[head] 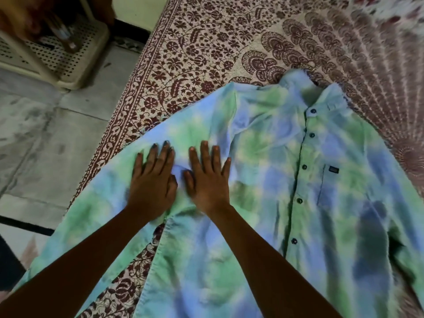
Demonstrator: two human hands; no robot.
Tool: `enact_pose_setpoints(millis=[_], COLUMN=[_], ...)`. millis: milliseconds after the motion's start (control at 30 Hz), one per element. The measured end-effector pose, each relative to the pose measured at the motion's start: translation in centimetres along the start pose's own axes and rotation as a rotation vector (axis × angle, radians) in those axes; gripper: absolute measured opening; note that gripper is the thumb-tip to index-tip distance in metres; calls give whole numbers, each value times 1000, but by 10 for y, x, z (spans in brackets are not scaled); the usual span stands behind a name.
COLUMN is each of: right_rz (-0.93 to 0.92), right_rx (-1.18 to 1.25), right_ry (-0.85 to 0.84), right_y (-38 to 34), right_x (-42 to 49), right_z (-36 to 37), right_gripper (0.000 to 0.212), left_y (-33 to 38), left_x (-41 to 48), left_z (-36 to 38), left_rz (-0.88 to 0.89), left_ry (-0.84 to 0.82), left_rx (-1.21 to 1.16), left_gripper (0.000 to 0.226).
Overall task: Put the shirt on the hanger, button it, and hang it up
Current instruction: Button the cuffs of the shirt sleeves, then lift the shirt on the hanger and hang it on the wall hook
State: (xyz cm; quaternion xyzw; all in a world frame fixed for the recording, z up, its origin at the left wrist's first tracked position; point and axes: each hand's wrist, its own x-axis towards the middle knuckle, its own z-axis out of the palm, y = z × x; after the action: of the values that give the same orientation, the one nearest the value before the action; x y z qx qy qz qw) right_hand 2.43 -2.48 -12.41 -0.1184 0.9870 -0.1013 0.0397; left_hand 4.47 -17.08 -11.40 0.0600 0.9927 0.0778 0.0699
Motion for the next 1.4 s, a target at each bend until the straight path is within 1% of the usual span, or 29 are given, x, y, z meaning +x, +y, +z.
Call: enact_pose_setpoints(millis=[67,133,233,300,333,400,467,533,567,633,667,700,733,767,867,900,933,967,1033,1067,1100,1167,1200,1233,1267,1300,1333,1367,1400], right_rz=[-23,-23,43,134,205,355,519,613,606,544,521,499,472,446,321,277,242,230,282,321,343,334,309,275,252,249,253,274,312], right_rx=[28,16,-33,-42,-55,-101,-101,-58,-59,-95,-101,-93,-72,-34,-3,-30,-63,-88,-86,-75,-82,-98,-67,-2,85,170,210,192,154], right_ry=[11,48,123,123,105,39,-100,-218,-243,-254,-221,-168,-115,-76,13,21,27,11,-35,-29,27,258,378,444,456,422,361,270,146], right_y=[4,16,52,81,101,141,185,226,240,252,257,259,264,267,277,284,289,296,314,322,327,333,335,334,332,329,327,328,331], right_x=[-2,-8,-26,-35,-40,-52,-74,-103,-114,-124,-123,-120,-113,-102,-56,-38,-23,-11,10,19,25,42,53,67,80,96,112,129,145], right_z=[-10,-22,-43,-51,-56,-65,-69,-71,-72,-75,-76,-77,-79,-81,-85,-85,-85,-85,-85,-87,-89,-97,-104,-113,-124,-134,-143,-147,-149], right_gripper=[55,54,53,59,63,75,95,107,108,104,100,99,98,97,81,75,72,73,78,77,71,54,47,43,41,40,42,45,48], left_y=[8,19,51,70,80,88,83,81,82,86,90,91,96,100,127,137,143,146,147,146,147,156,164,171,180,189,199,209,220], left_x=[4,7,16,21,25,32,37,39,41,45,50,54,60,66,93,106,117,126,141,146,147,152,157,170,185,205,228,249,270], left_z=[-6,-14,-24,-21,-18,-10,-1,6,9,6,4,2,-1,-6,-17,-15,-11,-6,5,8,9,1,-5,-11,-19,-27,-33,-39,-43], left_rz=[-5,56,228,286,293,231,146,113,86,-55,-128,-160,-142,-73,267,332,343,310,180,129,90,63,84,132,188,222,220,192,159], left_ry=[11,33,46,9,-17,-61,-100,-132,-119,-74,-54,-8,44,93,163,155,139,122,78,78,100,238,333,421,473,482,460,415,343], left_rx=[-36,-35,-3,39,61,93,128,143,129,58,31,28,42,57,89,132,166,179,159,137,107,47,16,-22,-81,-149,-205,-242,-252], left_gripper=[63,64,63,68,71,76,75,73,73,79,82,83,81,78,73,72,71,70,66,65,63,56,50,44,40,39,39,42,44])
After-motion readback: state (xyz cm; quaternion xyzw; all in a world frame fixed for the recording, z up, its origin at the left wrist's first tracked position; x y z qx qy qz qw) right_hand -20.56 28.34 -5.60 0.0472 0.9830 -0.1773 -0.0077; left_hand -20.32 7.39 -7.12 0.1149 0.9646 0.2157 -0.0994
